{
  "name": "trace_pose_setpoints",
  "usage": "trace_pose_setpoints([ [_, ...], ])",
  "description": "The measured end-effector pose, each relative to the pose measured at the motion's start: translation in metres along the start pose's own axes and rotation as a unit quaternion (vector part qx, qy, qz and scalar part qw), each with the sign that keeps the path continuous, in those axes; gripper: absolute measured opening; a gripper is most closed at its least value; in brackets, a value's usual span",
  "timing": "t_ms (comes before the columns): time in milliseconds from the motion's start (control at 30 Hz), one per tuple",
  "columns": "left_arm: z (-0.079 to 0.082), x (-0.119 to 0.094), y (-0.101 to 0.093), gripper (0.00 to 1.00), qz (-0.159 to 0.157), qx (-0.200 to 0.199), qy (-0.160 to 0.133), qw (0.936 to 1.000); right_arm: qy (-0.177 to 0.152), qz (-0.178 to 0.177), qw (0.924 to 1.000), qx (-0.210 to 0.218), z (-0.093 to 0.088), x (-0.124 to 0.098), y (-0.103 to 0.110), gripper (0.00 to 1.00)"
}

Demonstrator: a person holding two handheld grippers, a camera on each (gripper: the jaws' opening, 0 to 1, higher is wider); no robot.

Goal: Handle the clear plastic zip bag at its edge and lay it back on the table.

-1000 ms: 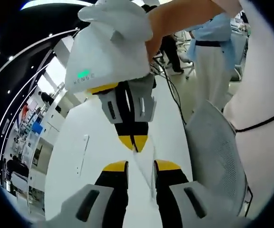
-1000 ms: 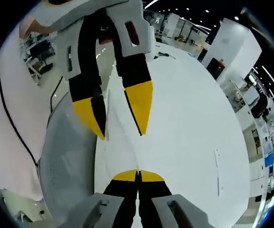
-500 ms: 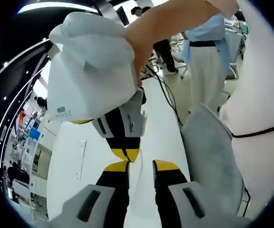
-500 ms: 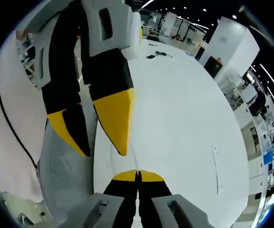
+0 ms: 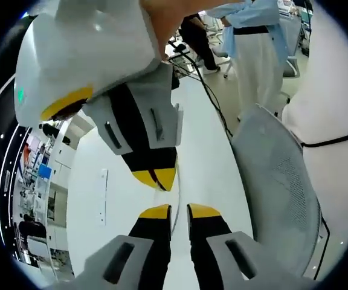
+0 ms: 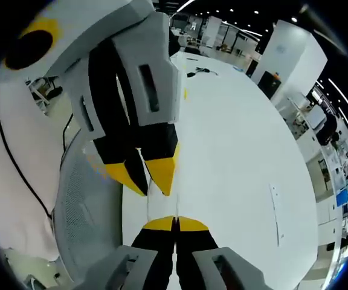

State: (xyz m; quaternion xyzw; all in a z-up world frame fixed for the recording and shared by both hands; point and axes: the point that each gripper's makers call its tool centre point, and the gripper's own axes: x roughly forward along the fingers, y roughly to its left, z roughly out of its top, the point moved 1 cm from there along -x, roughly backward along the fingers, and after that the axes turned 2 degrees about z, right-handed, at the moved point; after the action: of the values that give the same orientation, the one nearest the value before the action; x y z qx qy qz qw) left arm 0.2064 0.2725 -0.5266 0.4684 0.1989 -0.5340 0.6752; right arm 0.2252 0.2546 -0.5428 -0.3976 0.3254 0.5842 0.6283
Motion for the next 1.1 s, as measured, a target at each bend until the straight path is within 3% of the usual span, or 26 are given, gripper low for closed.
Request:
trace_pose_setpoints([
  [133,-0.006,0.003,-0.003,0.00,-0.011,0.005,0.009,0.9999,-0.003,-0.001,1.0000,0.005,0.000,-0.001,0.001,0.00],
  [633,0.000,0.007,-0.034,0.00,-0.072,0.008,-0.005,0.9974,-0.013,-0.035,0.9968,0.071,-0.008,-0.008,-0.017,0.00],
  [1100,0.002,0.007,-0.050,0.00,-0.097,0.009,-0.012,0.9952,-0.031,-0.046,0.9919,0.115,-0.009,-0.012,-0.021,0.00],
])
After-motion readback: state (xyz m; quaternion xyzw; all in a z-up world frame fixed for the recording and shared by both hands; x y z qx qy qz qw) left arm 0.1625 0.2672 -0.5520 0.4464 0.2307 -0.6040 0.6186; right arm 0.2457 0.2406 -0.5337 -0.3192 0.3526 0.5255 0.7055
